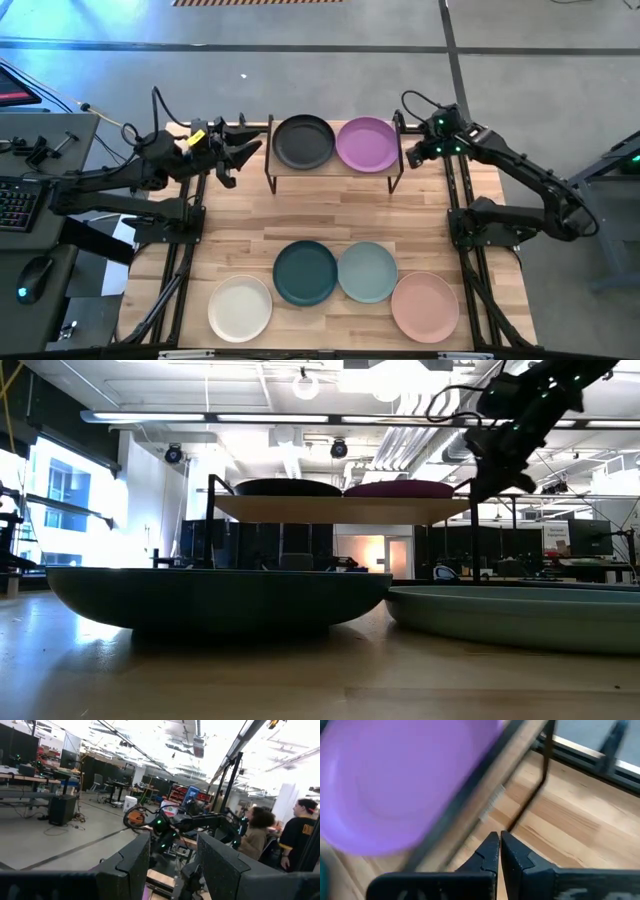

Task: Place and stack plates onto a shelf
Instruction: Stack the white plate on top of the black plate on the shelf

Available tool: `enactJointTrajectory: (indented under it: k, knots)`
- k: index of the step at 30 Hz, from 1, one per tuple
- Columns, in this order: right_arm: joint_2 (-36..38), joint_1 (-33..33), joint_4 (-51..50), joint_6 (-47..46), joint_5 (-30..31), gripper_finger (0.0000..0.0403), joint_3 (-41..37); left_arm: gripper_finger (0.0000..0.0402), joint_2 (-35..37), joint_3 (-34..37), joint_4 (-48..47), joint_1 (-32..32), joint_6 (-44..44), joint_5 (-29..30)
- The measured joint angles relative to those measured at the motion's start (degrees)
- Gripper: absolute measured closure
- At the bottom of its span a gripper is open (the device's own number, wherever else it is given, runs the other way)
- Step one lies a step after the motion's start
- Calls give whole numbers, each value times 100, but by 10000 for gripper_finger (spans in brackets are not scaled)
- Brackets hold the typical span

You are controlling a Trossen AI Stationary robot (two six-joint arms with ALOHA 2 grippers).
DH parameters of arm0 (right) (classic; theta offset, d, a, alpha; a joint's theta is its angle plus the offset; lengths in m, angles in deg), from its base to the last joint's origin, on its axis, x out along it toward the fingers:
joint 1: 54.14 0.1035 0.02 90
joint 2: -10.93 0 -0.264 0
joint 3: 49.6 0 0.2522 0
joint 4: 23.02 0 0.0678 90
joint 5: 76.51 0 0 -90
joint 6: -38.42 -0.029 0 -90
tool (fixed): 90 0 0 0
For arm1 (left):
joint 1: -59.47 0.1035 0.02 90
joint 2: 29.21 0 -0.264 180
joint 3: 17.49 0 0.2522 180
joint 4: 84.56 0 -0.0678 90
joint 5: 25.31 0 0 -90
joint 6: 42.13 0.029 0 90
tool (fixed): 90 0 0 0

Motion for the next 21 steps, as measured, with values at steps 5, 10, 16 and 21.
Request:
enactJointTrajectory:
  k: [5,10,16,21]
  knots:
    - [742,-29,-456,88,-100,403,1,248,336,-2,-385,0,255,0]
    - [1662,311,44,-489,-875,403,-1,248,650,-4,-903,0,345,0]
    - [2148,1553,1725,-936,-936,403,2,248,596,-4,-986,-15,397,0]
    - [2133,2427,2386,-589,-298,403,2,248,500,-4,-988,-29,415,-1]
